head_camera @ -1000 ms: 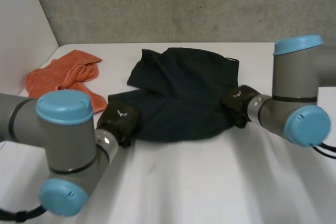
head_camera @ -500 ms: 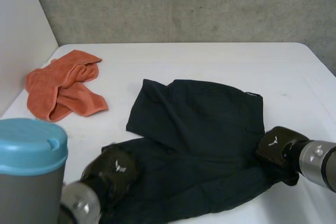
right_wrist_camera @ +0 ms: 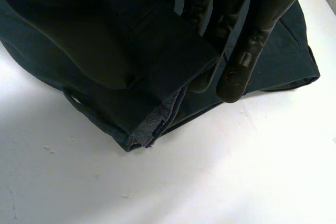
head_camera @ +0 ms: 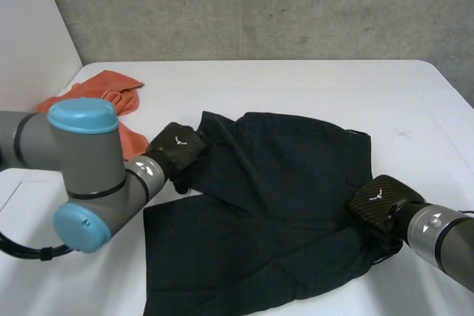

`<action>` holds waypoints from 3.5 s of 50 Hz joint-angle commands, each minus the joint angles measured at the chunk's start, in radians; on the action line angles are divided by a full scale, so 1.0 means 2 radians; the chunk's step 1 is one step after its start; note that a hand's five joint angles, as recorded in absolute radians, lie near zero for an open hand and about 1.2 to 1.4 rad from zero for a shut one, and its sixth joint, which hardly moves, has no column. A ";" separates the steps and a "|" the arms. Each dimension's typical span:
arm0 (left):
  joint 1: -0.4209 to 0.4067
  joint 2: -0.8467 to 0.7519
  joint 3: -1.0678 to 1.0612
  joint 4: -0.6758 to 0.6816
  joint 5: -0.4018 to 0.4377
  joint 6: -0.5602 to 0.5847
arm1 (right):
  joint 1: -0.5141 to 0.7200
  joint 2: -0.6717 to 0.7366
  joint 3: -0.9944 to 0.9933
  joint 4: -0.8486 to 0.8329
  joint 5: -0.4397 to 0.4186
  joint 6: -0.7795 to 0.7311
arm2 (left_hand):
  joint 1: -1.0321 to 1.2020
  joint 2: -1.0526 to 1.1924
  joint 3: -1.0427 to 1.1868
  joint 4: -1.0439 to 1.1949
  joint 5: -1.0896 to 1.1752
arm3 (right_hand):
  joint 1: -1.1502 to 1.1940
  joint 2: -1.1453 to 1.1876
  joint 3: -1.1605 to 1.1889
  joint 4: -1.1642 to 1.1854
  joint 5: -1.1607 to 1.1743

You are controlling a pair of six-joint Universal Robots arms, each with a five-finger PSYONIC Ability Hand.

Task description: Fold the laundry.

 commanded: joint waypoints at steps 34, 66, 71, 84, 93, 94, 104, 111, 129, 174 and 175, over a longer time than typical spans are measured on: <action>-0.028 -0.041 0.023 -0.006 -0.174 -0.001 | 0.007 -0.001 0.016 -0.034 -0.001 0.041 | 0.467 0.468 0.468 0.466 0.465 | 0.207 0.116 0.108 0.104 0.117; -0.082 0.279 -0.206 -0.117 -0.144 -0.106 | -0.004 0.030 -0.026 -0.052 -0.041 0.146 | 0.043 0.044 0.044 0.042 0.041 | 0.207 0.116 0.108 0.104 0.117; -0.102 0.297 -0.230 -0.193 -0.125 -0.156 | -0.005 0.031 -0.023 -0.068 -0.039 0.146 | 0.055 0.055 0.055 0.054 0.053 | 0.207 0.116 0.108 0.104 0.117; -0.122 0.253 -0.276 -0.175 -0.120 -0.185 | -0.015 0.032 -0.016 -0.078 -0.035 0.146 | 0.105 0.105 0.105 0.104 0.102 | 0.207 0.116 0.108 0.104 0.117; -0.126 0.177 -0.210 -0.086 -0.166 -0.161 | -0.015 0.031 -0.018 -0.078 -0.037 0.144 | 0.467 0.468 0.468 0.466 0.465 | 0.207 0.116 0.108 0.104 0.117; -0.126 0.172 -0.200 -0.077 -0.171 -0.154 | -0.014 0.031 -0.022 -0.078 -0.036 0.143 | 0.467 0.468 0.468 0.466 0.465 | 0.207 0.116 0.108 0.104 0.117; -0.100 0.034 0.010 0.061 -0.181 0.014 | -0.009 0.050 -0.074 -0.118 -0.021 0.144 | 0.467 0.468 0.468 0.466 0.465 | 0.207 0.116 0.108 0.104 0.117; -0.081 -0.096 0.146 0.161 -0.150 0.056 | -0.004 0.123 -0.162 -0.187 0.060 0.137 | 0.467 0.468 0.468 0.466 0.465 | 0.207 0.116 0.108 0.104 0.117; -0.049 -0.281 0.367 0.230 -0.095 0.062 | 0.017 0.380 -0.473 -0.213 0.130 0.136 | 0.067 0.068 0.068 0.066 0.065 | -0.404 -0.495 -0.503 -0.507 -0.494; -0.060 0.102 -0.154 0.284 -0.109 -0.125 | -0.020 0.193 -0.126 -0.254 0.006 0.257 | -0.144 -0.143 -0.143 -0.145 -0.146 | -0.193 -0.284 -0.293 -0.297 -0.283; -0.060 0.102 -0.154 0.284 -0.109 -0.125 | -0.020 0.200 -0.131 -0.257 0.007 0.256 | -0.144 -0.143 -0.143 -0.145 -0.146 | -0.164 -0.255 -0.264 -0.268 -0.254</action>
